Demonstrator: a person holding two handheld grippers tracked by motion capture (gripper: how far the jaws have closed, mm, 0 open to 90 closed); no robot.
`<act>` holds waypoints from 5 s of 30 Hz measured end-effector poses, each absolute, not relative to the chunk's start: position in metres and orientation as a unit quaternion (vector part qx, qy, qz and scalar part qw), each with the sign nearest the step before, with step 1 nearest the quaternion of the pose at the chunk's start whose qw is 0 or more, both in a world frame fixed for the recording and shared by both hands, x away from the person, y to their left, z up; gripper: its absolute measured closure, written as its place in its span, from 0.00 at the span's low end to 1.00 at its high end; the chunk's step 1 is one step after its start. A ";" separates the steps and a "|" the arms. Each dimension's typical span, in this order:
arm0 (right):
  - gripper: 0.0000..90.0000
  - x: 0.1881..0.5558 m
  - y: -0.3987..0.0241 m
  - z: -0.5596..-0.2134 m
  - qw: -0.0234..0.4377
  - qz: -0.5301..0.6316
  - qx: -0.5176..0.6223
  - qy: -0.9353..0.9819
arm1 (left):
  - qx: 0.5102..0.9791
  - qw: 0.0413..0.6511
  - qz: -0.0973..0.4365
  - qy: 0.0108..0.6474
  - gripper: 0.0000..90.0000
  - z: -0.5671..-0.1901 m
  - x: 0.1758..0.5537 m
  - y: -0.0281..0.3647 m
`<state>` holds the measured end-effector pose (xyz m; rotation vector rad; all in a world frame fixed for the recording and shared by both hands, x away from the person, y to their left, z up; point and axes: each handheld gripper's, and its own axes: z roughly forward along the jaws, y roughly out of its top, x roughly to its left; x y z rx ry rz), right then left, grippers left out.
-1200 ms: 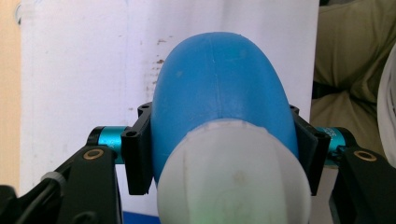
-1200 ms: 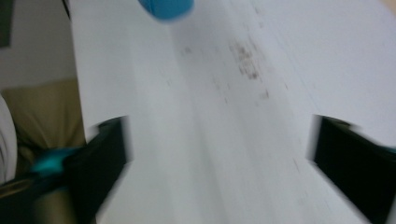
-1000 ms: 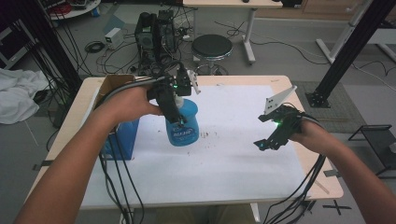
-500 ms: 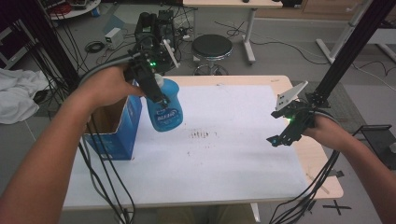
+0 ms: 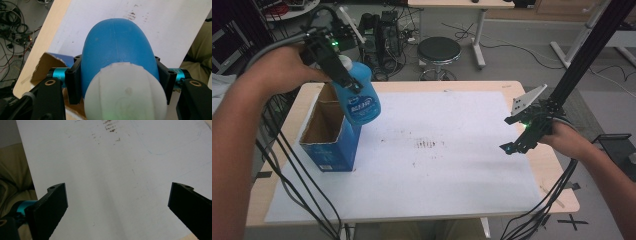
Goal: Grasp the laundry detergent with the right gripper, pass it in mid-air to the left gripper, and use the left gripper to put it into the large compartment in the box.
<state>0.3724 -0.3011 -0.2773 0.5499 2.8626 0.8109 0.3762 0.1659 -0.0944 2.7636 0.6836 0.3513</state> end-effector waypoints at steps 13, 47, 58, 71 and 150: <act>0.02 0.376 -0.302 -0.274 0.051 0.255 0.169 0.951 | 0.931 0.151 0.144 0.300 0.41 -0.082 0.370 0.219; 0.02 0.377 -0.295 -0.281 0.043 0.248 0.172 0.952 | 0.917 0.145 0.141 0.345 0.42 -0.147 0.391 0.260; 0.02 0.378 -0.293 -0.283 0.048 0.249 0.175 0.951 | 0.924 0.133 0.126 0.336 0.42 -0.193 0.399 0.260; 0.02 0.378 -0.294 -0.285 0.044 0.250 0.177 0.951 | 0.926 0.131 0.113 0.336 0.42 -0.235 0.404 0.259; 0.02 0.375 -0.294 -0.297 0.041 0.258 0.181 0.948 | 0.924 0.128 0.101 0.346 0.29 -0.215 0.405 0.267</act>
